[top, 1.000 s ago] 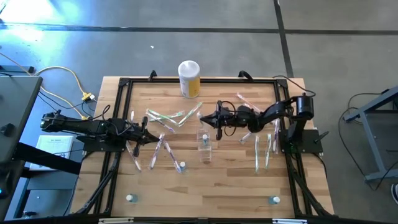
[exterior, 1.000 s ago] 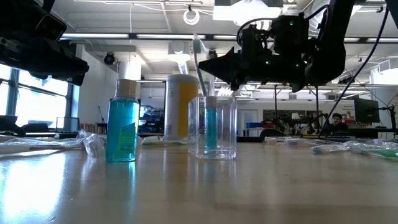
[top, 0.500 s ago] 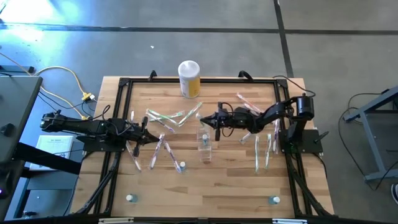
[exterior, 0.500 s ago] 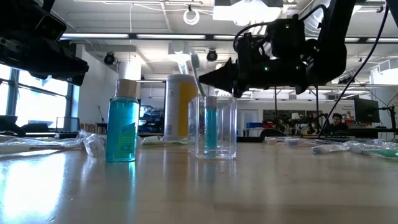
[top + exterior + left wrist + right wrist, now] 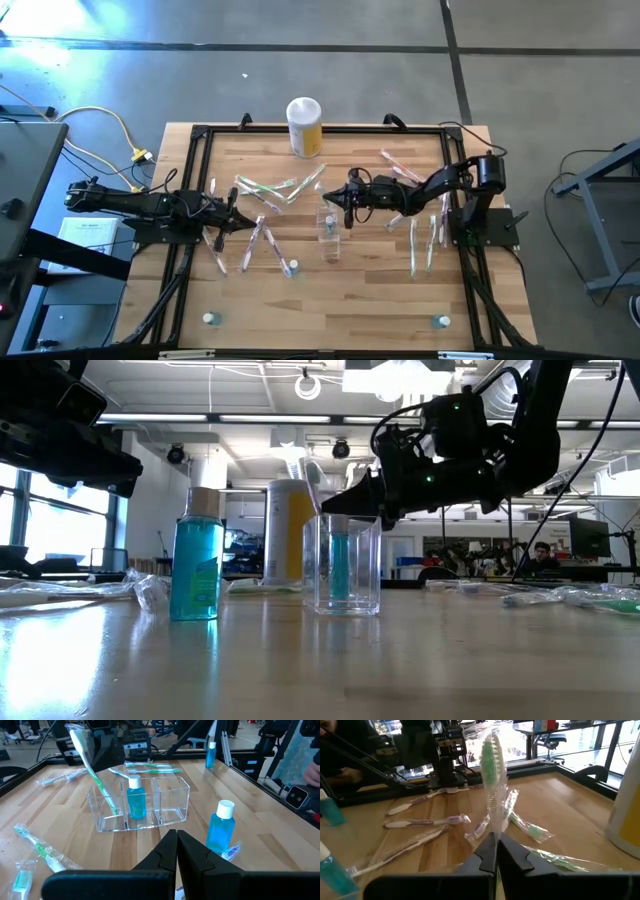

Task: Pick & Place toothbrushing station
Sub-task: Put the green toothbrush into the transparent organizer, then put the purple toothbrush into the transparent organizer

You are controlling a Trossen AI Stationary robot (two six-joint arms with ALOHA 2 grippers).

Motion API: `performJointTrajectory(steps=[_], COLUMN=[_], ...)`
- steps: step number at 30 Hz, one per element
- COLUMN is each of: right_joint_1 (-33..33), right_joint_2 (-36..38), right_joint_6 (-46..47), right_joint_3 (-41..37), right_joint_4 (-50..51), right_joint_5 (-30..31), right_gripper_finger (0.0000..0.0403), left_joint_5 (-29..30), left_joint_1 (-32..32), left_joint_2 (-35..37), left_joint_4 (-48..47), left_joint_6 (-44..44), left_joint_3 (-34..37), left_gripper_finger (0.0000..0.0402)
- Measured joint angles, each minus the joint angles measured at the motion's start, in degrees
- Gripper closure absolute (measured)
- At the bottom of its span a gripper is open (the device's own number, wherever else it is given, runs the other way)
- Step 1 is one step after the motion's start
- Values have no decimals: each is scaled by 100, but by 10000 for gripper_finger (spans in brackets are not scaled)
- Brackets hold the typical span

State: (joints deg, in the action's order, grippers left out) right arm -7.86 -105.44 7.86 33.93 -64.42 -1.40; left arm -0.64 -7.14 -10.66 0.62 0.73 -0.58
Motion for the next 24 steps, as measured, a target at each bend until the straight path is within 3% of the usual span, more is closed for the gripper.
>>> performJointTrajectory(steps=[11,24], right_joint_1=[4,37], right_joint_2=[-1,202], right_joint_6=[-151,-161], right_joint_3=[0,-2], right_joint_4=[250,459], right_joint_5=[132,158], right_gripper_finger=[386,191], left_joint_5=[0,-1], left_joint_1=[0,0], left_joint_2=[0,0], left_joint_4=[0,0], left_joint_6=[2,33], left_joint_3=[0,0], left_gripper_finger=[396,396])
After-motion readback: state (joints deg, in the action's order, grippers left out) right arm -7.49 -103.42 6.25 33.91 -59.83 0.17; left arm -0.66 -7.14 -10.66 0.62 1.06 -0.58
